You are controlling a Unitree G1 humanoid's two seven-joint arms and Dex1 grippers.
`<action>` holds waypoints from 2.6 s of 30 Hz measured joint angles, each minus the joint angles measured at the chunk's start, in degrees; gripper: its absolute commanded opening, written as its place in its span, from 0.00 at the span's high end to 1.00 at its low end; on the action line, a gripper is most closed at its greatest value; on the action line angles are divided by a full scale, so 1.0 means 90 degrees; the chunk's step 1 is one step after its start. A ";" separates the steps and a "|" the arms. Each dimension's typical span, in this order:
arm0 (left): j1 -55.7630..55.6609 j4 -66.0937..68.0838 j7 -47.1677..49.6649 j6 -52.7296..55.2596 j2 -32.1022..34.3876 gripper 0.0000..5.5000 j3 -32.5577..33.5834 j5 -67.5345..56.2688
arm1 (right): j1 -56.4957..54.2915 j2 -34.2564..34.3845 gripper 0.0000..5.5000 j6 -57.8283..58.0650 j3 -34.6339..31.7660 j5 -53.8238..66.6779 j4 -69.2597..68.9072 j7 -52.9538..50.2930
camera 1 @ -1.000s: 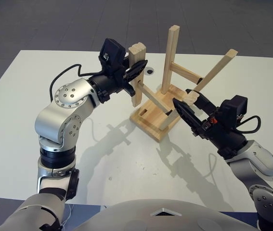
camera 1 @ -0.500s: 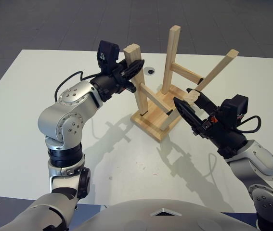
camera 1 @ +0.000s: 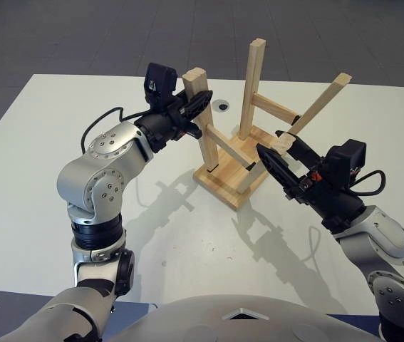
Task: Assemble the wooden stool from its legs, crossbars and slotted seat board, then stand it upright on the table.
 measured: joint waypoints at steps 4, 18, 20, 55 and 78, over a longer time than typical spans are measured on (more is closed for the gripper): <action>0.0052 0.0097 -0.0001 0.0093 0.0072 0.81 -0.0005 -0.0006 | 0.0006 0.0002 0.59 -0.0024 0.0000 -0.0022 0.0004 0.0016; 0.0798 -0.0191 0.0035 -0.0630 0.0376 0.81 -0.0528 0.0262 | 0.0083 0.0002 0.59 -0.0051 -0.0101 -0.0160 0.0031 0.0058; 0.0978 -0.0221 0.0072 -0.0837 0.0361 0.81 -0.0603 0.0310 | 0.0089 0.0001 0.59 -0.0045 -0.0115 -0.0169 0.0055 0.0063; -0.2851 0.1719 0.0086 -0.0713 0.0016 0.17 0.1466 -0.3064 | -0.3121 0.0002 0.20 -0.0054 -0.1703 0.4606 0.0867 -0.2623; -0.2390 0.2449 -0.0697 -0.1646 0.0160 0.86 0.0521 -0.1467 | -0.3077 -0.0442 0.85 0.0406 -0.0974 0.3291 0.0959 -0.2753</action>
